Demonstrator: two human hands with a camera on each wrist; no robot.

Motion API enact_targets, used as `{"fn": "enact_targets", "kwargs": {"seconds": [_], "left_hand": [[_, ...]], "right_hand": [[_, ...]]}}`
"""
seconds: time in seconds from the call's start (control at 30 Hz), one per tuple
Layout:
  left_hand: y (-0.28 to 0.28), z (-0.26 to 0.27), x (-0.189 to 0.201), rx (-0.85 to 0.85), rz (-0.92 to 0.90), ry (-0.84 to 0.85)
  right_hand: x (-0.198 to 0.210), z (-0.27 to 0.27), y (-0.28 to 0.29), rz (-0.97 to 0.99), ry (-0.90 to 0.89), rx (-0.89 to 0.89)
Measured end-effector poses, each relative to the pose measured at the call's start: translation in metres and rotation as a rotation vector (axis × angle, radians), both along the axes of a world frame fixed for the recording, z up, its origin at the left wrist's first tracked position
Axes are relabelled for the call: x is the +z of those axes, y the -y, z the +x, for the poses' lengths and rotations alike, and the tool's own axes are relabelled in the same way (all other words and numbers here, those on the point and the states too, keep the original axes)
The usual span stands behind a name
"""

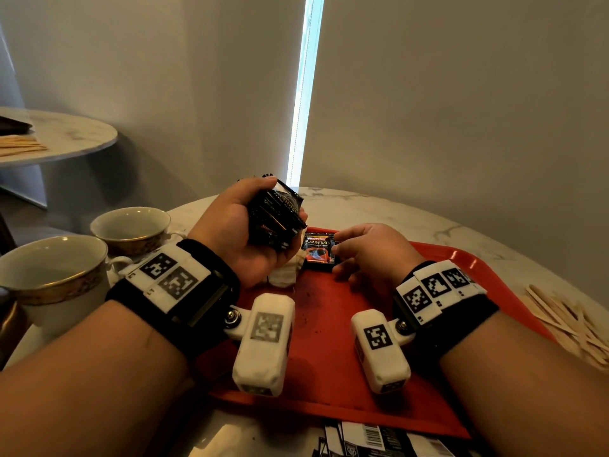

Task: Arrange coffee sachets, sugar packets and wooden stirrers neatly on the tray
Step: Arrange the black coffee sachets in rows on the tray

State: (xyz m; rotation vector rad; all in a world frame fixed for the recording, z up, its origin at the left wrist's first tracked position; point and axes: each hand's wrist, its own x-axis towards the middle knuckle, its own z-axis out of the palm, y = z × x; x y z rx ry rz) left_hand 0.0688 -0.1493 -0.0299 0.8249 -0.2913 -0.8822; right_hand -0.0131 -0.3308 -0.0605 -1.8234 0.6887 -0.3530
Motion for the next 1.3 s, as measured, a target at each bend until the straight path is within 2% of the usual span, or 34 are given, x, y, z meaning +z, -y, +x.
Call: {"fn": "enact_targets", "kwargs": {"seconds": [0.67, 0.87, 1.1, 1.3], "left_hand": [[0.001, -0.003, -0.001, 0.032, 0.003, -0.007], [0.001, -0.004, -0.002, 0.018, 0.001, -0.005], [0.000, -0.005, -0.001, -0.044, -0.002, -0.011], [0.000, -0.004, -0.002, -0.060, -0.008, 0.000]], "right_hand": [[0.000, 0.002, 0.000, 0.012, 0.043, -0.017], [0.003, 0.000, -0.002, 0.009, 0.131, -0.022], [0.017, -0.011, -0.018, -0.068, 0.510, 0.200], [0.018, -0.010, -0.020, -0.136, 0.555, 0.360]]}}
